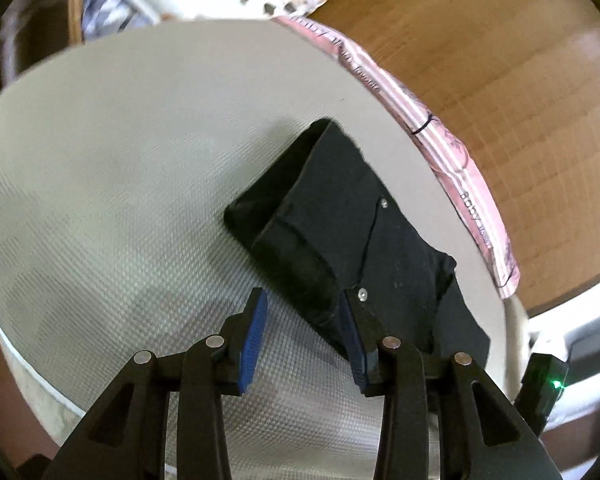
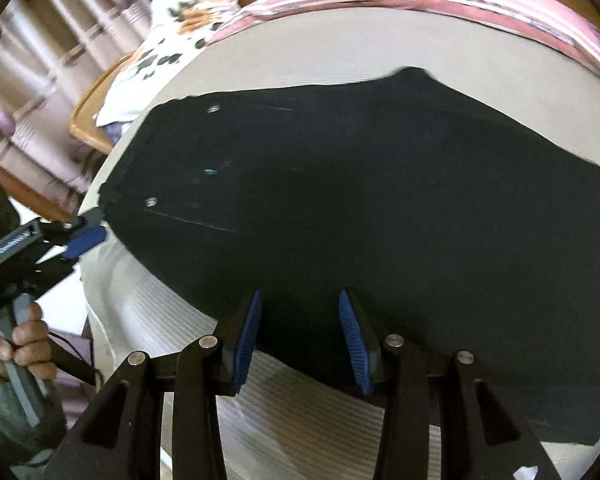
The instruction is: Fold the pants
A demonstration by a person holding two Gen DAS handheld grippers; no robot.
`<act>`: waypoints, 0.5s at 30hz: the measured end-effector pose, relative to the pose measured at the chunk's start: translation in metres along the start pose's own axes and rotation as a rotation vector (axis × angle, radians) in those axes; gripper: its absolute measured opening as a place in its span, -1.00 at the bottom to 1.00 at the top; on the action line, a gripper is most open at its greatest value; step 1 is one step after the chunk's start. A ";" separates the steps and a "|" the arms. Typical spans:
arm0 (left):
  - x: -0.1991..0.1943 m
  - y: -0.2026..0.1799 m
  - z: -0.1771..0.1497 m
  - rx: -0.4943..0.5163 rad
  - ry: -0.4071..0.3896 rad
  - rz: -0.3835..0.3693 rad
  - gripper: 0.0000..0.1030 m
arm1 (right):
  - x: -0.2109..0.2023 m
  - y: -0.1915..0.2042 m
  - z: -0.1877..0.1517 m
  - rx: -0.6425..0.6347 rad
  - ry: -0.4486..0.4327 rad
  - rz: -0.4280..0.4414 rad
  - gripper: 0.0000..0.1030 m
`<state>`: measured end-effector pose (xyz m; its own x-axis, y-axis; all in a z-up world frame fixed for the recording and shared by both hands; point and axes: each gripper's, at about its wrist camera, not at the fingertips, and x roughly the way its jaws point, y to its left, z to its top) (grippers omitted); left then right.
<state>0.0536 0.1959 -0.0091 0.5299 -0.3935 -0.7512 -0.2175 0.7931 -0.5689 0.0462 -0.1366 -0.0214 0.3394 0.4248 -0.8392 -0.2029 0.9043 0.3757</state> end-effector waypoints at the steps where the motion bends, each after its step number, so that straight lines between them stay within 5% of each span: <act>1: 0.003 0.002 0.000 -0.012 0.010 -0.012 -0.25 | 0.001 0.005 0.002 -0.008 0.000 0.009 -0.23; 4: 0.011 0.007 0.000 -0.042 0.032 -0.063 -0.24 | 0.000 0.010 0.005 -0.011 -0.004 0.020 0.03; 15: 0.042 0.025 0.018 -0.146 0.007 -0.157 -0.10 | 0.002 0.010 0.008 -0.003 0.004 0.010 0.03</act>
<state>0.0855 0.2081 -0.0491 0.5612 -0.5106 -0.6515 -0.2495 0.6462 -0.7213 0.0525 -0.1266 -0.0157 0.3342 0.4334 -0.8369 -0.2088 0.9000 0.3827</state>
